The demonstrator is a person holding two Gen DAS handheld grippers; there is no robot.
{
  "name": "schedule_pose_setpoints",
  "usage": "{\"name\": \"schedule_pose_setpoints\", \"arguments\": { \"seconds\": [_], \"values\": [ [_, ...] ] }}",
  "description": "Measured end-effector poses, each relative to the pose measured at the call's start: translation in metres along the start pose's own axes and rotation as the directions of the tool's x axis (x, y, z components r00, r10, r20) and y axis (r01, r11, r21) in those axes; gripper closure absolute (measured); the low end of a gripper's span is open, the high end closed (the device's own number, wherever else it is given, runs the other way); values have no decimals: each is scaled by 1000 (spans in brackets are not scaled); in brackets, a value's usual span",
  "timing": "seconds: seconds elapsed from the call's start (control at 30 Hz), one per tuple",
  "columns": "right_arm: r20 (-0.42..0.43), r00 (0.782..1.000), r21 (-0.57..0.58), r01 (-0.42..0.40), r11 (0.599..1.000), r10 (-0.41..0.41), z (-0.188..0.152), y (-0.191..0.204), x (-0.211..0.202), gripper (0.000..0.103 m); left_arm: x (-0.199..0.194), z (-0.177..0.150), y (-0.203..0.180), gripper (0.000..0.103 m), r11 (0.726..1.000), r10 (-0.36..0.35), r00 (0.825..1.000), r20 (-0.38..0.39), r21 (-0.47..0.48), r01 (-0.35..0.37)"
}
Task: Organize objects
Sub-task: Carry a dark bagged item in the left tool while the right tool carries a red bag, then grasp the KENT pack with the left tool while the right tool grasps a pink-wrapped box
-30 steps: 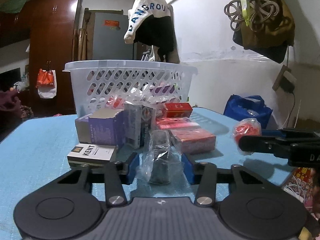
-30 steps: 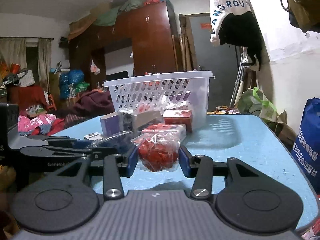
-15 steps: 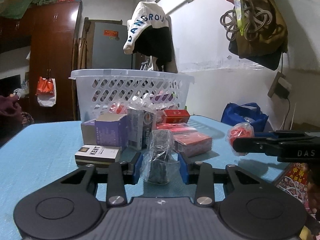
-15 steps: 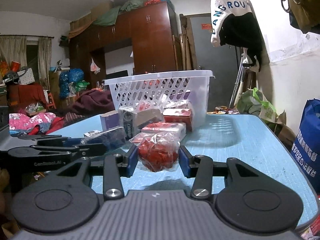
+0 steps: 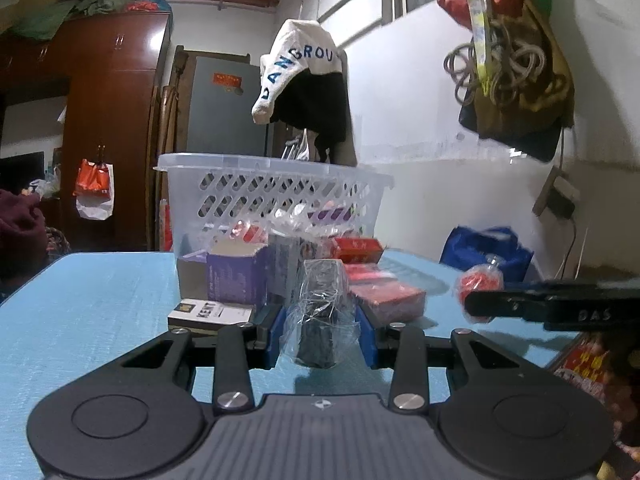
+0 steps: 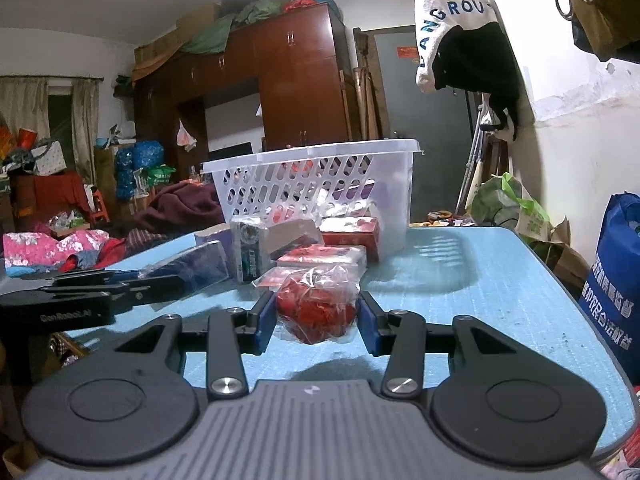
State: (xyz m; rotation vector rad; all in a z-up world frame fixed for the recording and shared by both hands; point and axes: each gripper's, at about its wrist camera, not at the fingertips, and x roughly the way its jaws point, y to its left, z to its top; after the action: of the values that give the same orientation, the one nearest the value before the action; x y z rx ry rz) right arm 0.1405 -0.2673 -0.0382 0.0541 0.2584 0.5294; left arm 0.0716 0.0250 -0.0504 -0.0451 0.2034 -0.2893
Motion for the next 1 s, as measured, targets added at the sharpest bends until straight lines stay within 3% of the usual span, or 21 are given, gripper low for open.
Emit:
{"name": "schedule_pose_setpoints", "arguments": {
  "seconds": [0.1,0.23,0.37,0.47,0.5,0.53,0.57,0.63,0.73,0.8,0.87,1.0],
  "values": [
    [48,999,5,-23,1000,22,17,1,-2,56,-8,15,7,61,999,-23,999,43,-25,24],
    [169,985,-41,-20,999,27,82,5,16,56,0,73,24,61,999,-15,993,121,-43,20],
    [124,992,-42,5,999,0,150,-1,83,56,47,143,51,61,995,30,994,104,-100,-20],
    [49,998,-55,33,998,-30,168,-3,133,56,91,169,64,60,990,80,996,37,-117,-75],
    [12,1000,-54,16,998,-16,169,-4,146,54,103,173,69,59,988,86,996,20,-133,-82],
    [-9,1000,-51,17,999,-18,169,-4,153,45,115,175,72,51,985,98,995,-3,-139,-97],
    [-16,999,-54,36,998,-37,168,-3,158,36,127,175,74,36,984,106,994,-36,-142,-110],
    [22,997,-53,78,996,-77,163,0,145,0,138,171,74,29,982,113,989,-91,-141,-125],
    [76,996,14,36,999,-37,144,-1,100,0,113,158,70,28,989,103,992,-66,-101,-109],
    [58,998,60,32,998,-36,119,-5,77,0,85,142,65,19,989,119,991,-60,-75,-124],
    [-12,1000,59,11,998,-10,94,-7,69,0,59,121,63,9,990,126,990,-70,-57,-130],
    [-190,981,28,-23,999,28,52,1,79,0,49,77,64,9,986,151,964,-221,-39,-163]
  ]
}}
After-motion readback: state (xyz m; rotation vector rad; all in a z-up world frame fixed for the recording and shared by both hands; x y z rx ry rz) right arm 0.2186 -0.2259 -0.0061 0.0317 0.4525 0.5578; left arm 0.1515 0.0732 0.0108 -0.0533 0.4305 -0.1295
